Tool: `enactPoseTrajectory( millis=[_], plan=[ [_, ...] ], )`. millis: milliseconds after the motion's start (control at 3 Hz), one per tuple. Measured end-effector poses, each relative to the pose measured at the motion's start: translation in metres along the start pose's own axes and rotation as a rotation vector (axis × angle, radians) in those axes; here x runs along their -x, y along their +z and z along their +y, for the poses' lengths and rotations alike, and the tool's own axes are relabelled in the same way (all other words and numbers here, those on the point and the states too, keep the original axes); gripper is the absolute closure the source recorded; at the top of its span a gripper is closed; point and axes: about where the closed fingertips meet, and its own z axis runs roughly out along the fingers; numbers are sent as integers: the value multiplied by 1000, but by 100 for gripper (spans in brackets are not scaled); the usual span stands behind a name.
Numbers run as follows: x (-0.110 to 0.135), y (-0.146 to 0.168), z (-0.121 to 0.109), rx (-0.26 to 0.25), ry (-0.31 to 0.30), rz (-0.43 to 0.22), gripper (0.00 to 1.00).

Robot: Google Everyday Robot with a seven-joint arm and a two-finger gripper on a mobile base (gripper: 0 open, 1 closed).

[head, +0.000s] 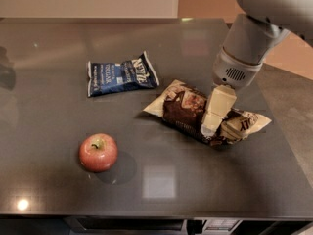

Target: Pick brown chip bag

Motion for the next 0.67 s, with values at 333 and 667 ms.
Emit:
enactPoseTrajectory(
  millis=[333,667],
  plan=[
    [1,9,-1,5,29,18,18],
    [2,6,0,-4,37,24,41]
  ],
)
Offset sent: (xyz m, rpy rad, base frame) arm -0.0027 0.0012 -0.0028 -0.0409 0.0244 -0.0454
